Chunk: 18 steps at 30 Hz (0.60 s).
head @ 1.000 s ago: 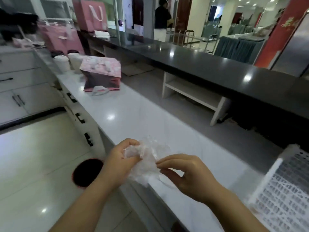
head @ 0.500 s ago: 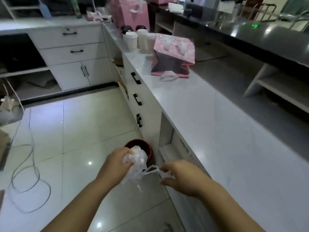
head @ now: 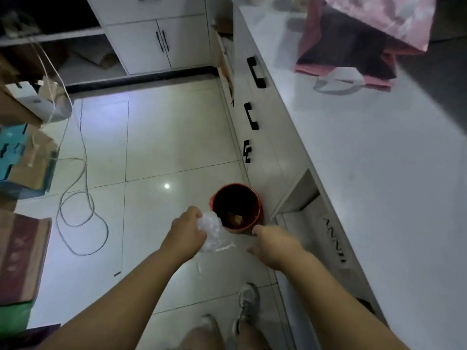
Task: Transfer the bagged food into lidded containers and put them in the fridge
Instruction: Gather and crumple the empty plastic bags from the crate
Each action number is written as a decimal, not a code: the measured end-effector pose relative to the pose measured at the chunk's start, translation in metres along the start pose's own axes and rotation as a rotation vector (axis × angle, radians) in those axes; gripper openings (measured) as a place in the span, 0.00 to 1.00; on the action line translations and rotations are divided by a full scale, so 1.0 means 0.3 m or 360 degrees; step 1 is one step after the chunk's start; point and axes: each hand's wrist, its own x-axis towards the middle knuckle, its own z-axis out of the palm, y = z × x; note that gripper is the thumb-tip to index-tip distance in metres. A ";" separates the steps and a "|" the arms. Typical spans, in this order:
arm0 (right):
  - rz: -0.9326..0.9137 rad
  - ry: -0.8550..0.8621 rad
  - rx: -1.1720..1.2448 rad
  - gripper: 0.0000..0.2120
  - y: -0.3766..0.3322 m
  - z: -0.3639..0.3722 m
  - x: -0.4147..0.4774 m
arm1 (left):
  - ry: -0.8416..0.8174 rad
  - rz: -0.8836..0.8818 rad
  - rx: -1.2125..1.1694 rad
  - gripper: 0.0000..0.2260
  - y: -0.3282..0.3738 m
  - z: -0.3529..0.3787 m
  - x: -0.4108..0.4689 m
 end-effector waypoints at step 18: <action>0.0329 0.0036 0.0104 0.18 0.136 0.208 0.772 | -0.0159 0.0397 0.0318 0.21 -0.262 0.410 0.901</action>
